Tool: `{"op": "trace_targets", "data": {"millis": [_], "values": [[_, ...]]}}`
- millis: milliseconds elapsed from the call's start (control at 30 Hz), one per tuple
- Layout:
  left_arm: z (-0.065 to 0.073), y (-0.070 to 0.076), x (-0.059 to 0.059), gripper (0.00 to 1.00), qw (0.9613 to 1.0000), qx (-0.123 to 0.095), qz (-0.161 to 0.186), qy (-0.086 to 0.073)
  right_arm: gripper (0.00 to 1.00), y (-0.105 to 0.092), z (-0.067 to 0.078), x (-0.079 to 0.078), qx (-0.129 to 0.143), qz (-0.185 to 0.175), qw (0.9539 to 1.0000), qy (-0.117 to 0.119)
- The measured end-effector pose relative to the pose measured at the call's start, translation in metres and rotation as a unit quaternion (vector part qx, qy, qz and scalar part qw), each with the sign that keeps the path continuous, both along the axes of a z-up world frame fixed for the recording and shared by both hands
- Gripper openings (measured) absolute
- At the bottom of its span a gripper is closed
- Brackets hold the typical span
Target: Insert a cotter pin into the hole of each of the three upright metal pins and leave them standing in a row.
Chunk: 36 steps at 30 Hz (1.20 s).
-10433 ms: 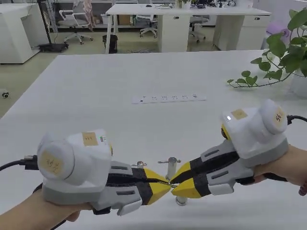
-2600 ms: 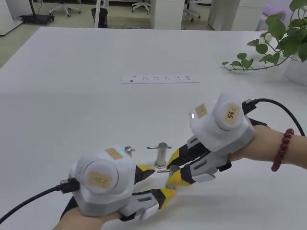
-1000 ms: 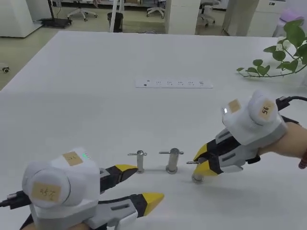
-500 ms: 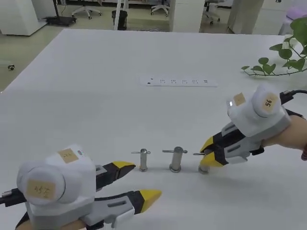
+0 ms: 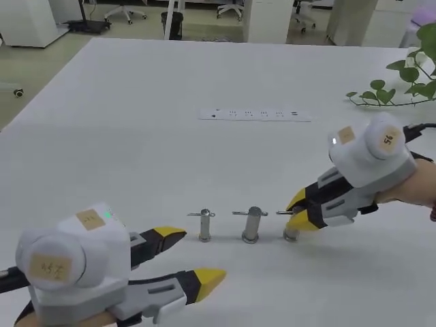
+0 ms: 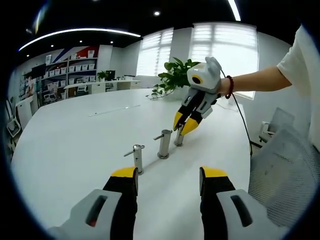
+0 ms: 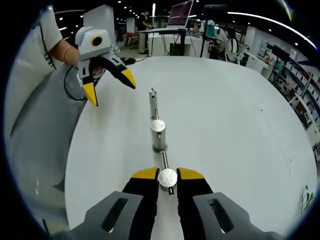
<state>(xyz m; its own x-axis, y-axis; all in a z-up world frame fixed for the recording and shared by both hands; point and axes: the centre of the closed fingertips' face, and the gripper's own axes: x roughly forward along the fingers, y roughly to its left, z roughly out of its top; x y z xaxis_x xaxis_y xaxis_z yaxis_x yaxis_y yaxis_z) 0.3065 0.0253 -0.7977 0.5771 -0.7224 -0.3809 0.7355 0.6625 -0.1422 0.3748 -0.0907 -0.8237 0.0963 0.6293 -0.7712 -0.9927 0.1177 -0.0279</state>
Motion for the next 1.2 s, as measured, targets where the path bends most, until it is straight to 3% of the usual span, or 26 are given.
{"op": "trace_targets", "data": {"millis": [200,567,833,933,1100,1200], "values": [[0.002,0.001,0.0,0.5,1.0,0.003,-0.001,-0.001,0.15,0.001,0.001,-0.001,0.019,-0.003,0.9997,0.013],[0.003,0.002,-0.001,0.53,0.9999,0.01,-0.001,-0.001,0.18,-0.002,-0.007,-0.004,0.018,-0.015,0.9996,0.019],[0.005,0.008,0.001,0.59,0.9998,0.019,0.006,-0.006,0.25,-0.004,0.002,-0.002,0.04,-0.043,0.9981,0.019],[0.008,0.012,0.003,0.6,0.9997,0.019,0.011,-0.006,0.31,-0.005,0.01,0.0,0.057,-0.077,0.9951,0.023],[0.011,0.016,0.005,0.63,0.9995,0.023,0.021,-0.001,0.42,-0.011,0.016,-0.005,0.061,-0.123,0.9901,0.03],[0.012,0.019,0.005,0.64,0.9993,0.027,0.025,0.003,0.47,-0.014,0.021,-0.009,0.068,-0.158,0.9846,0.034]]}}
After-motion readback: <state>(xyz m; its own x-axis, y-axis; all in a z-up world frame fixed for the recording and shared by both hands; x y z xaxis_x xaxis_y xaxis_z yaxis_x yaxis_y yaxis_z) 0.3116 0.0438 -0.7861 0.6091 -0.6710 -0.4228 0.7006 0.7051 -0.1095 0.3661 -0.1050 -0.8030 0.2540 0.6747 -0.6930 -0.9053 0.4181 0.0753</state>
